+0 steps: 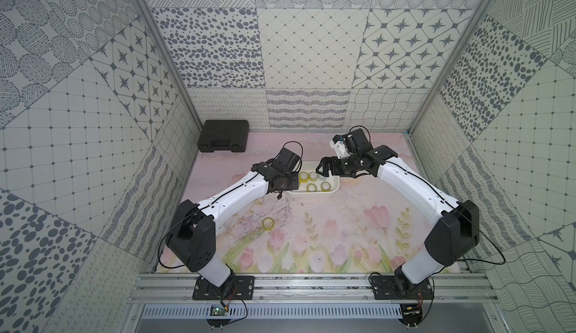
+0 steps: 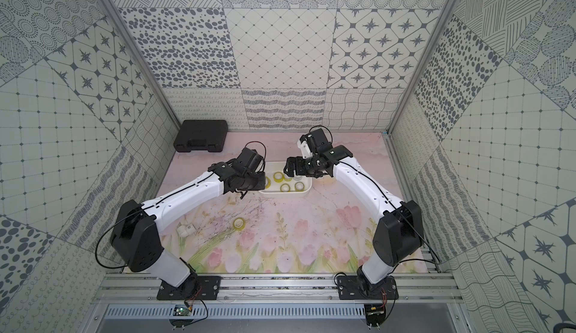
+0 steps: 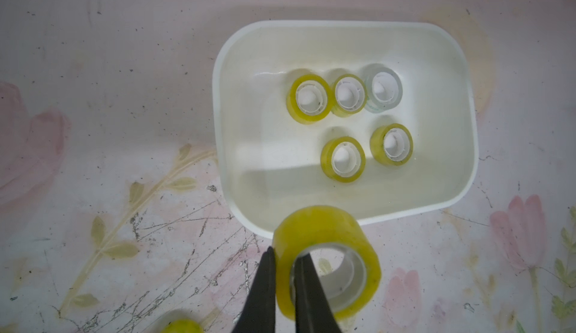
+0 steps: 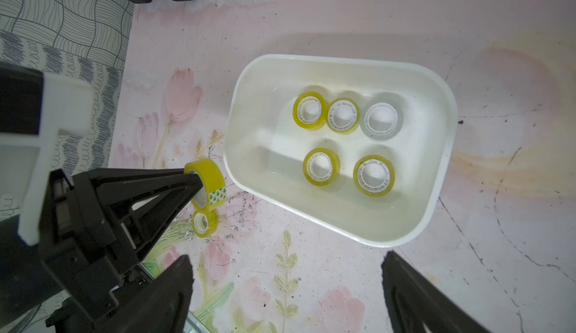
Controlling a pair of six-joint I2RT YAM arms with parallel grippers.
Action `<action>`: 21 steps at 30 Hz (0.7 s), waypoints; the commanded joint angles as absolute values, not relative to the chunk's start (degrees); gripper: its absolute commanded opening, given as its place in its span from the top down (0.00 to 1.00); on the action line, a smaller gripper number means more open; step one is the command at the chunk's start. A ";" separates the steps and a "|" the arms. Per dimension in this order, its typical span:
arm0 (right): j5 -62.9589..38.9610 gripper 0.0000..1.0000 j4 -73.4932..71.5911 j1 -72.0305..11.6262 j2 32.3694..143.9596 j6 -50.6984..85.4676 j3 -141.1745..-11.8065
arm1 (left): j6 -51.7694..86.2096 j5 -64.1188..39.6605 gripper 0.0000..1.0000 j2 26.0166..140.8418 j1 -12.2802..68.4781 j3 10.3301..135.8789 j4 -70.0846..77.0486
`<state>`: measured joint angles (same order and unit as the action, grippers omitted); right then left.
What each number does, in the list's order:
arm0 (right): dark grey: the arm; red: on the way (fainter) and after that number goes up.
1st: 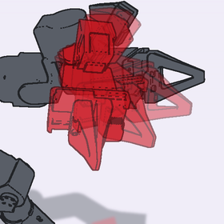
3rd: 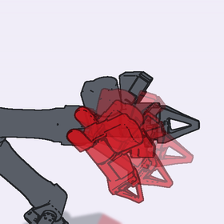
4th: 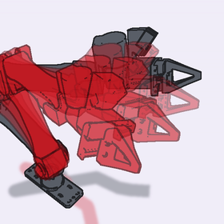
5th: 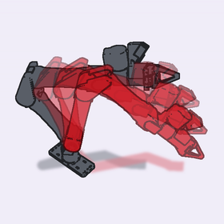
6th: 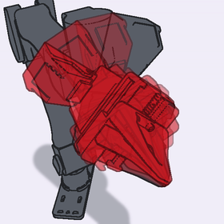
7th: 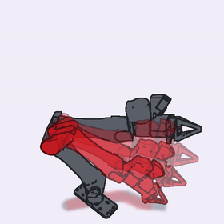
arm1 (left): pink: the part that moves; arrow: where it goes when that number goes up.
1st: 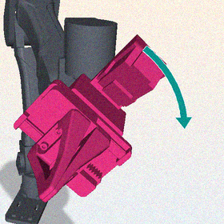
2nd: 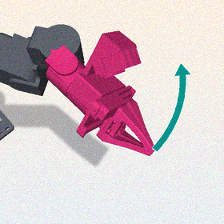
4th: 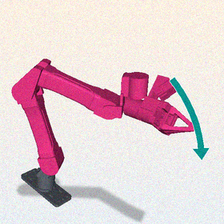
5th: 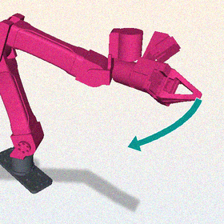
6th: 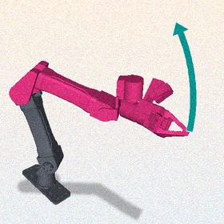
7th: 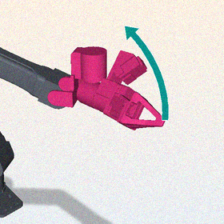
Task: Put the transparent tape into the storage box
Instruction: Pick up the tape at the center of the board.
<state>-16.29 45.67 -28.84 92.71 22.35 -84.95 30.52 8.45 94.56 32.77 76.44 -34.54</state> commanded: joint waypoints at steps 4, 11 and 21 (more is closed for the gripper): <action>-16.89 0.03 43.23 -28.62 92.44 22.77 -85.34 | 24.62 4.58 1.00 103.62 28.93 85.81 -38.10; -17.18 0.03 42.16 -27.71 92.42 23.24 -83.86 | 23.00 4.18 1.00 108.26 27.29 89.65 -39.48; -18.09 0.03 41.50 -26.47 94.63 23.64 -84.07 | 21.40 4.70 1.00 114.79 27.15 94.04 -40.34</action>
<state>-17.47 43.51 -26.89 93.38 23.20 -83.88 23.94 5.54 112.49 27.33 91.92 -37.93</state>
